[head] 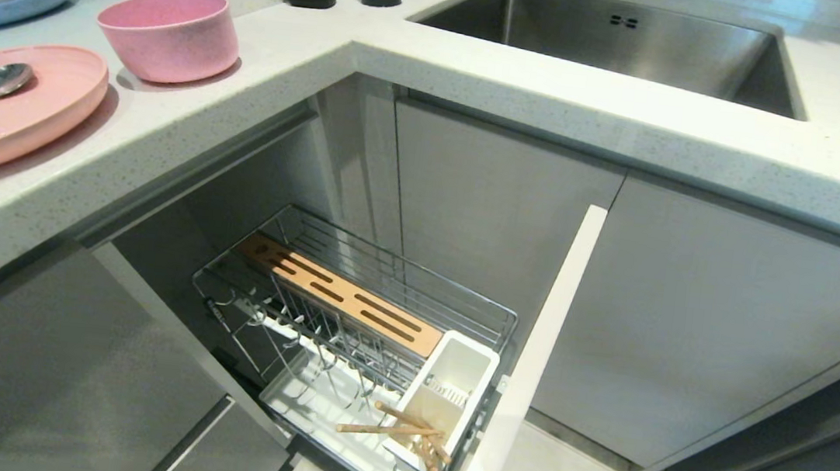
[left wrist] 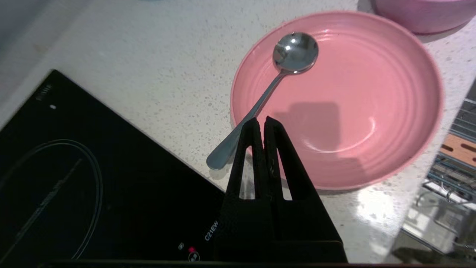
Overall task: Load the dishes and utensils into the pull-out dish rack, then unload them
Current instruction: Pick up the spoon and place it in the cupboard
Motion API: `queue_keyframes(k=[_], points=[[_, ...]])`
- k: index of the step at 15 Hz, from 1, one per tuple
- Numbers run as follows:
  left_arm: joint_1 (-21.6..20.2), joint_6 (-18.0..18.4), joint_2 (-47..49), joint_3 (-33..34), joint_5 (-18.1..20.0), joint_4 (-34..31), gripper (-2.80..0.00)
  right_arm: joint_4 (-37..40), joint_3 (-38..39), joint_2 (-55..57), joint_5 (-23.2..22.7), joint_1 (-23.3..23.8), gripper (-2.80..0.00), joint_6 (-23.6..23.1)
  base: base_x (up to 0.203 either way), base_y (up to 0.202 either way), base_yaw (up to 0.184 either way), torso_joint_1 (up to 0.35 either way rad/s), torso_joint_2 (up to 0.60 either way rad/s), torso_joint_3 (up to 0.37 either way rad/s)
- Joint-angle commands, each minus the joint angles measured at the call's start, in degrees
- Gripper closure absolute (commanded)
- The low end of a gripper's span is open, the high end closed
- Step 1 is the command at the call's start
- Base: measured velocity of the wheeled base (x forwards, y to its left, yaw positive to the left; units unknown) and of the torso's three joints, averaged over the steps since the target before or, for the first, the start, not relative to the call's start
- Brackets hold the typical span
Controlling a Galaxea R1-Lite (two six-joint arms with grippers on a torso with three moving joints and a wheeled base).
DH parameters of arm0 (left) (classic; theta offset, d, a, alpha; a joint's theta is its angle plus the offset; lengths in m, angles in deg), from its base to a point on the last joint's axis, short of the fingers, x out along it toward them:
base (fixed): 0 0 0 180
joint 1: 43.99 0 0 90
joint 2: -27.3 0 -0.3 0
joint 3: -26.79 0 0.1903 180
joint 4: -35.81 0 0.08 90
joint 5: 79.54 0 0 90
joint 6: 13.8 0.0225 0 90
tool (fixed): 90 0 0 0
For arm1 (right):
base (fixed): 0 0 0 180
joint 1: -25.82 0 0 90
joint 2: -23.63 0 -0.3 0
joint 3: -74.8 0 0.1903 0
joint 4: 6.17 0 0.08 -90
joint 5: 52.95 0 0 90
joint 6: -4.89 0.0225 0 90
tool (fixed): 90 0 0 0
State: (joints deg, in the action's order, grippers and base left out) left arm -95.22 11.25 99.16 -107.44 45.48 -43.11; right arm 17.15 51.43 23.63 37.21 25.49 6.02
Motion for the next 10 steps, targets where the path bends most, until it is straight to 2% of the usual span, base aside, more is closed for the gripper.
queue_keyframes(k=[1, 3, 5, 7, 8, 10], points=[[-1.30, 1.07, 4.70, 0.02, 1.47, -0.62, 0.00, -0.04, 0.09, 0.00, 0.01, -0.02, 0.00, 0.01, 0.000, 0.000, 0.000, 0.000, 0.00, 0.000], [-1.44, 2.08, 6.32, 0.03, 3.02, -0.73, 0.00, 0.02, 0.09, 0.00, 0.00, -0.10, 0.00, 0.01, 0.000, 0.000, 0.000, 0.000, 0.00, 0.000], [-2.47, 2.78, 7.59, 0.16, 8.92, -1.02, 0.00, -0.04, 0.09, 0.00, 0.02, -0.06, 0.00, 0.01, 0.000, 0.000, 0.000, 0.000, 0.00, 0.000], [-2.69, 4.17, 8.62, 0.17, 11.42, -2.35, 0.00, -0.01, 0.09, 0.00, -0.07, -0.02, 0.00, 0.01, 0.000, 0.000, 0.000, 0.000, 0.00, 0.000], [-2.74, 4.39, 8.82, 0.21, 11.82, -2.72, -2.80, -0.04, 0.09, 0.00, 0.02, -0.02, 0.00, 0.01, 0.000, 0.000, 0.000, 0.000, 0.00, 0.000], [-2.74, 4.33, 9.68, 0.16, 11.82, -2.50, -2.80, 0.03, 0.09, 0.00, 0.02, -0.02, 0.00, 0.01, 0.000, 0.000, 0.000, 0.000, 0.00, 0.000]])
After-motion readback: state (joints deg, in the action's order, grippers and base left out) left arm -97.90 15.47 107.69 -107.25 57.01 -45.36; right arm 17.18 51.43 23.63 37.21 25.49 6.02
